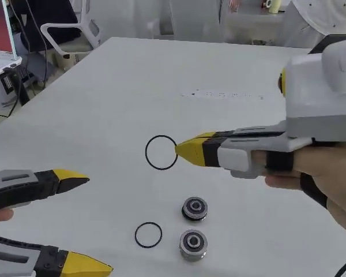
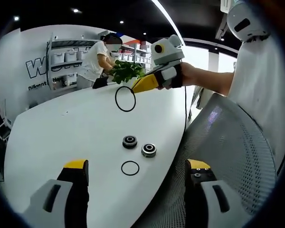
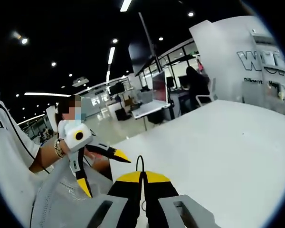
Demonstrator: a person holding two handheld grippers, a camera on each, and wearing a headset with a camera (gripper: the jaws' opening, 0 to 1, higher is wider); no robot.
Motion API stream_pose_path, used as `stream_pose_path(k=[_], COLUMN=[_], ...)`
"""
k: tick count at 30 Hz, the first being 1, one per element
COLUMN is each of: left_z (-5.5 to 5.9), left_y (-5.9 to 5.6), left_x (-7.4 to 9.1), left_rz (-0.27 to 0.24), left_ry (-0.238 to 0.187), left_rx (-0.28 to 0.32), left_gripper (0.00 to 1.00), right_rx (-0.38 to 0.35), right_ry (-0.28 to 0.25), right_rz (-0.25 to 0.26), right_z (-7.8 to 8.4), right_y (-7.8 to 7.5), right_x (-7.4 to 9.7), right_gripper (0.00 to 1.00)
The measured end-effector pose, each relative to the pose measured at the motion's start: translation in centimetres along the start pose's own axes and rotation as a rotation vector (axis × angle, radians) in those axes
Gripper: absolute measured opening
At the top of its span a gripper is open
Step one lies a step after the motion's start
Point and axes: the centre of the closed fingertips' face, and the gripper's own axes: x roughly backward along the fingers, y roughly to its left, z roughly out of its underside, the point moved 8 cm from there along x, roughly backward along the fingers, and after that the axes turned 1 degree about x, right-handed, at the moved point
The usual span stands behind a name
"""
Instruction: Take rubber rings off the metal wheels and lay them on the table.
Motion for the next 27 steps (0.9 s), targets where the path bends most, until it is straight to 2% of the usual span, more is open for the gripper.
stream_pose_path(k=[7, 10, 13, 18, 21, 27], left_z=[0.1, 0.2, 0.4, 0.5, 0.6, 0.9], left_y=[-0.1, -0.1, 0.0, 0.1, 0.1, 0.1], left_x=[-0.1, -0.1, -0.1, -0.1, -0.1, -0.1], left_rz=[0.016, 0.012, 0.008, -0.007, -0.001, -0.001], left_ry=[-0.002, 0.005, 0.013, 0.023, 0.016, 0.033], left_rx=[0.019, 0.026, 0.035, 0.042, 0.066, 0.082], left_gripper=[0.86, 0.87, 0.88, 0.87, 0.87, 0.88], right_rx=[0.053, 0.075, 0.073, 0.014, 0.032, -0.02], right_ry=[0.056, 0.083, 0.127, 0.205, 0.272, 0.318], right_rz=[-0.045, -0.061, -0.071, -0.081, -0.062, -0.061], right_z=[-0.3, 0.2, 1.7, 5.1, 6.9, 8.6], right_y=[0.7, 1.0, 1.0, 0.6, -0.2, -1.1], right_x=[-2.4, -3.4, -4.4, -5.1, -5.3, -5.5], right_gripper=[0.0, 0.0, 0.0, 0.0, 0.0, 0.0])
